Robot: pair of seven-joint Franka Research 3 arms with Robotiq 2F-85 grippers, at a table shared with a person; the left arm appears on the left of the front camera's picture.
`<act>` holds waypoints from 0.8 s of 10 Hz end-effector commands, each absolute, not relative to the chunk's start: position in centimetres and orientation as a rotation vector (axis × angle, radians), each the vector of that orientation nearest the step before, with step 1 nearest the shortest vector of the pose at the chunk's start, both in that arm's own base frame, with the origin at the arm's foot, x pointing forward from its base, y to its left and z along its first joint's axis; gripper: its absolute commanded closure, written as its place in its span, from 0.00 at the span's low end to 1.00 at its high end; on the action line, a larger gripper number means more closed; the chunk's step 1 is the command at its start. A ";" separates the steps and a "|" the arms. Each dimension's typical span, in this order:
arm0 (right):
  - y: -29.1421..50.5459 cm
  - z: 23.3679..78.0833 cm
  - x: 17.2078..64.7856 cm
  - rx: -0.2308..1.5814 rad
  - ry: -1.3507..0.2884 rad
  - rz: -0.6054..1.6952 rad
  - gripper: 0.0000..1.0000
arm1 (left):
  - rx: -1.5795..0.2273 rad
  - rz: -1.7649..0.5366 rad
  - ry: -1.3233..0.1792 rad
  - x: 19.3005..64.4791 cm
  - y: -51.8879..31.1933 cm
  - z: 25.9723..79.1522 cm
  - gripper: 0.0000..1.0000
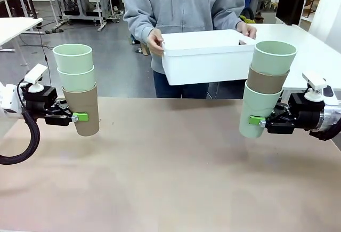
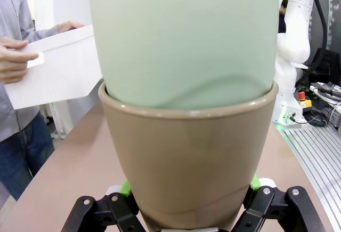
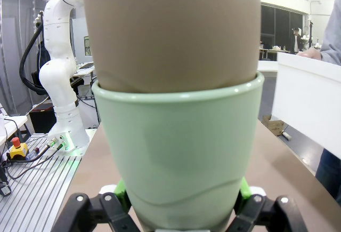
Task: Stack the cups and store them in the basket.
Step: Place the stack of Reusable plastic cups into the Pantry Basket.
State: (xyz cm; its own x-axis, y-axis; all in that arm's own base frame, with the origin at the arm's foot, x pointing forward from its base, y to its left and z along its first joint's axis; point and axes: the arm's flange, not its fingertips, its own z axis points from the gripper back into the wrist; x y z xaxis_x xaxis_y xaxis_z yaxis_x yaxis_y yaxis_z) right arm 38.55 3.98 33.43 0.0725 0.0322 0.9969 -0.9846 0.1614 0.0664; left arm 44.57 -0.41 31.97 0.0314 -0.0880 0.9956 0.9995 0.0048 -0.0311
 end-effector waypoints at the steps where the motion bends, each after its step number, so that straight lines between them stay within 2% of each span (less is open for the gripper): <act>1: 4.0 33.8 38.6 1.094 -1.211 1.065 0.16 | -1.159 -1.234 -1.136 44.7 -0.4 32.6 0.15; 8: 4.0 33.8 38.6 1.094 -1.211 1.065 0.16 | -1.159 -1.234 -1.136 44.7 -0.4 32.6 0.15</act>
State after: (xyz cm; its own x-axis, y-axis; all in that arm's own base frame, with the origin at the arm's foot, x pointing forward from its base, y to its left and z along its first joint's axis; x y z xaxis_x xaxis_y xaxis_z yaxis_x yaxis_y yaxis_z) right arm 38.55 3.98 33.43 0.0725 0.0322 0.9969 -0.9847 0.1614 0.0664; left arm 44.57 -0.41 31.97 0.0314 -0.0880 0.9956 0.9995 0.0048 -0.0311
